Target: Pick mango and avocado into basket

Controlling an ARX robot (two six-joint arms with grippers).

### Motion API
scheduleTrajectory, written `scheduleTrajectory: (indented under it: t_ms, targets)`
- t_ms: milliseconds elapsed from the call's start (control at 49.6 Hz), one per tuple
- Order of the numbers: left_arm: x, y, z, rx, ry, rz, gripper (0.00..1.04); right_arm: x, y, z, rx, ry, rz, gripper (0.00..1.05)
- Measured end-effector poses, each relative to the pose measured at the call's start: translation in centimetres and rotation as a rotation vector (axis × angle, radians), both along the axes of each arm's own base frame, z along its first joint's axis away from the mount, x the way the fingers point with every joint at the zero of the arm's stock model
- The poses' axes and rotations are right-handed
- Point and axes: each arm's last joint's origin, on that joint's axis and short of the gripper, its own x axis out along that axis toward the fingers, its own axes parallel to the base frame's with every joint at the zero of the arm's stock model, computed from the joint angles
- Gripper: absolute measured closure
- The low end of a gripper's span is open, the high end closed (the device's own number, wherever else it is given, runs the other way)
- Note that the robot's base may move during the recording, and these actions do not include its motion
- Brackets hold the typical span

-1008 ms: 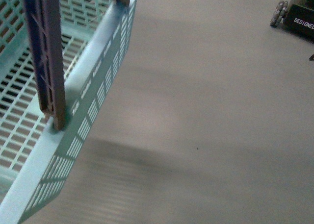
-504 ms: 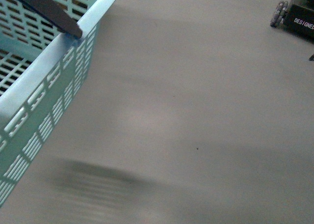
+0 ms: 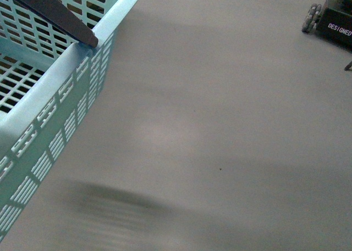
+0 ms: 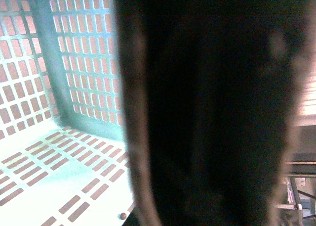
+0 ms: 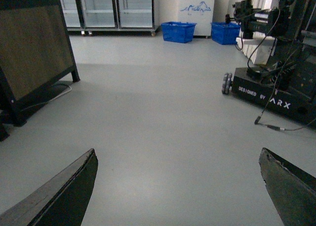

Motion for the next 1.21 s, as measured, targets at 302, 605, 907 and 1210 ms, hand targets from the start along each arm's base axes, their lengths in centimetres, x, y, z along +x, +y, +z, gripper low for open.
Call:
scheduleTrajectory:
  t_ms: [302,605,907,1210]
  targets:
    - [-0.01,-0.02,0.01,0.000,0.000,-0.004,0.99,0.00,0.00,0.00,0.000,0.000,0.000,0.08]
    - [0.00,-0.02,0.00,0.000,0.000,-0.002,0.99,0.00,0.00,0.00,0.000,0.000,0.000,0.08]
    - [-0.01,-0.05,0.00,0.000,0.000,-0.007,0.99,0.00,0.00,0.00,0.000,0.000,0.000,0.08]
    - [0.00,-0.01,0.00,0.002,-0.001,0.002,0.99,0.00,0.00,0.00,0.000,0.000,0.000,0.08]
